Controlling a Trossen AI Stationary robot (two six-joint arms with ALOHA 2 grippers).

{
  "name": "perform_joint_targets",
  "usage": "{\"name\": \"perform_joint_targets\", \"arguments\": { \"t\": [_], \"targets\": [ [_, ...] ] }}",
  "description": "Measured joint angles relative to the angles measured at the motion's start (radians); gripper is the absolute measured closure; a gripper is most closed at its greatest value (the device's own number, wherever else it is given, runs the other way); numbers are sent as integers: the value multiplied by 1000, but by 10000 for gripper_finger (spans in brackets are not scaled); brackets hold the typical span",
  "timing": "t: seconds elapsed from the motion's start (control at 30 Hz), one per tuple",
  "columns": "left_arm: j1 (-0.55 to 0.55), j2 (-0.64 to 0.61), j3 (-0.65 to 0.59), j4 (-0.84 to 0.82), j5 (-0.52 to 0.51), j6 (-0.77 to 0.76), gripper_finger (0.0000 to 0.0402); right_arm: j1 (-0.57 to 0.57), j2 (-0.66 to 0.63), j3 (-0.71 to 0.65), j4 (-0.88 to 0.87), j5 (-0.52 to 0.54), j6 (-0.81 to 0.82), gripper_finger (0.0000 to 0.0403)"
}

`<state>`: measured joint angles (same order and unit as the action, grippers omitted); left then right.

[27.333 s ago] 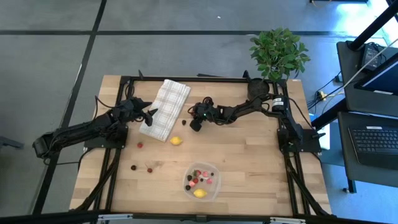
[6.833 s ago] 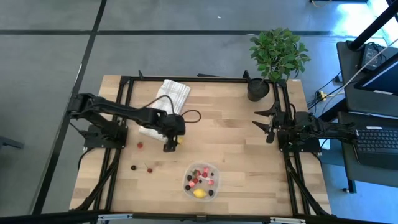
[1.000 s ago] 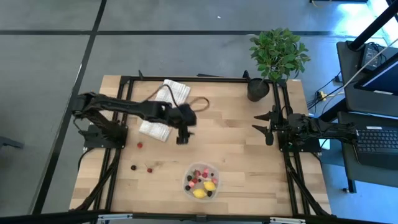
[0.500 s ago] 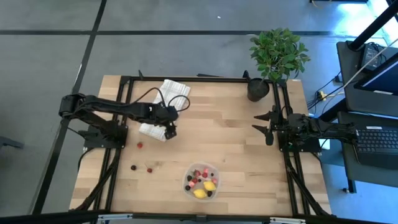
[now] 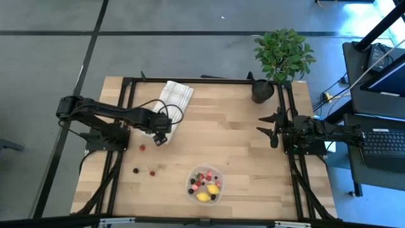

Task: Pick and placing Produce into tupperware
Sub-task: Put the strawberry into the transparent bin

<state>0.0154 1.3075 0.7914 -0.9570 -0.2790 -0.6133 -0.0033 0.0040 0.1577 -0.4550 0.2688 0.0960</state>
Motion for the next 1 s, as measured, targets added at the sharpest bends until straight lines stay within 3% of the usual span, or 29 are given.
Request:
{"name": "perform_joint_targets", "arguments": {
  "t": [0.43, 0.63, 0.83, 1.0],
  "targets": [
    [-223, -183, 0, -234, 35, -485, 125, 0, 0, 0, -21, 0, -49, 184],
    [-302, -179, 0, -285, 140, -622, 125, 0, 0, 0, -20, 0, -52, 184],
    [-335, -170, -1, -291, 138, -833, 125, 0, 0, 0, -20, 0, -48, 184],
    [-347, -167, -71, -270, 152, -965, 125, 0, 0, 0, -20, 0, -49, 184]
  ]
}}
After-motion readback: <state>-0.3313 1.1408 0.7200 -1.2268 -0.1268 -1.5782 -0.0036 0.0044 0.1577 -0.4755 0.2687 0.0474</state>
